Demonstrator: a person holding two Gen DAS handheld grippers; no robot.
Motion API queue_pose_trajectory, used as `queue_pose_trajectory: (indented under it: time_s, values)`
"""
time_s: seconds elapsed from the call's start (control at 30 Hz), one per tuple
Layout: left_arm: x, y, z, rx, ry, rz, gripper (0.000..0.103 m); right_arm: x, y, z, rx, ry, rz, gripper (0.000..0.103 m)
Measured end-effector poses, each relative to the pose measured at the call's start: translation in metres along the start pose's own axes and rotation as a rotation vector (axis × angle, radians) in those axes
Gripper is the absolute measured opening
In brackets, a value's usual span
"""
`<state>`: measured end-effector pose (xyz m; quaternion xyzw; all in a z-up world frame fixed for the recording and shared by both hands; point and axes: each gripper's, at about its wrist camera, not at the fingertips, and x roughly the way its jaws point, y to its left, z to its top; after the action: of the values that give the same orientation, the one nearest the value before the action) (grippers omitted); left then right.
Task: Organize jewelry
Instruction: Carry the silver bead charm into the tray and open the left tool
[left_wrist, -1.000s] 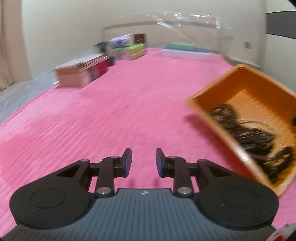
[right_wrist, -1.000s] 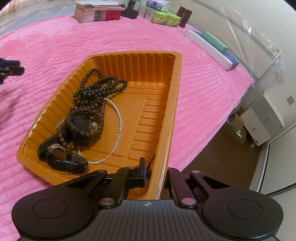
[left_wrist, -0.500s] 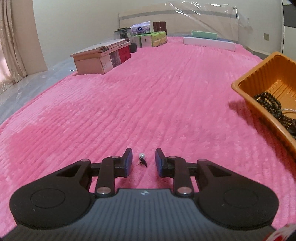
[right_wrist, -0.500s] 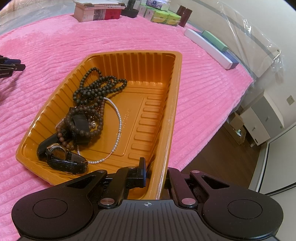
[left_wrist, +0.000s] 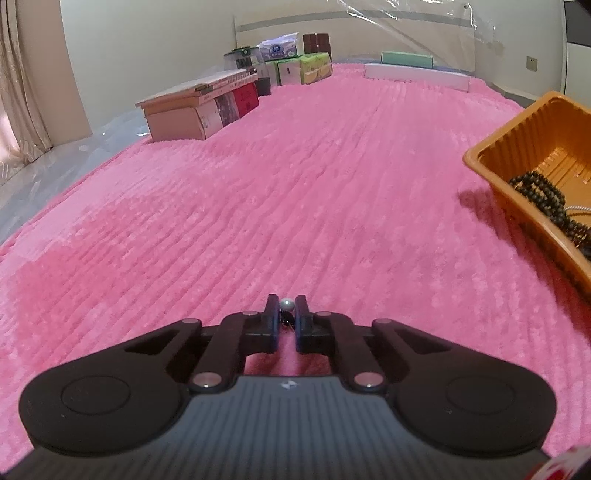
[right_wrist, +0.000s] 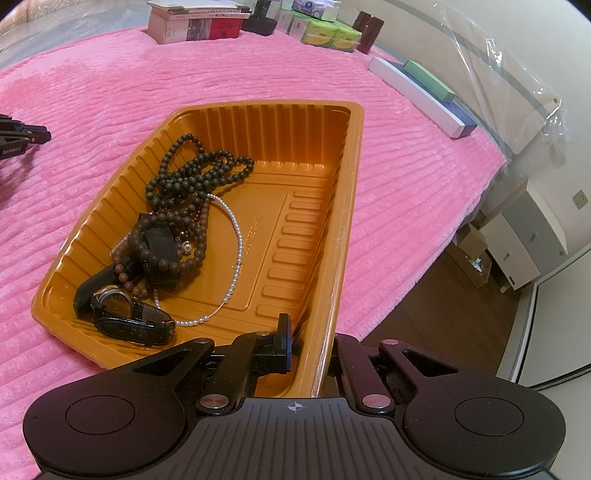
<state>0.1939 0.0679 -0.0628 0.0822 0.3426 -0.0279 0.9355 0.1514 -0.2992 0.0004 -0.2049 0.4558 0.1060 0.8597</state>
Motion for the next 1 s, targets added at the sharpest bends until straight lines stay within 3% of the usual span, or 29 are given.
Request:
queue_pose_trajectory:
  time_s: [0.4,0.7,0.87,1.0]
  values:
    - [-0.039,-0.024,0.018,0.001,-0.083,-0.082,0.007,0.000,0.000,-0.001,0.000,0.000,0.000,0.005]
    - [-0.078,-0.091,0.035,0.089,-0.165,-0.282,0.007,0.000,-0.001,-0.001,0.001,-0.001,0.002,0.005]
    - [-0.090,-0.141,0.036,0.149,-0.176,-0.407,0.007,0.000,-0.002,-0.001,0.004,-0.002,0.006,0.005]
    - [-0.091,-0.172,0.033,0.194,-0.168,-0.456,0.007,0.001,-0.004,-0.002,0.008,-0.005,0.014,0.005]
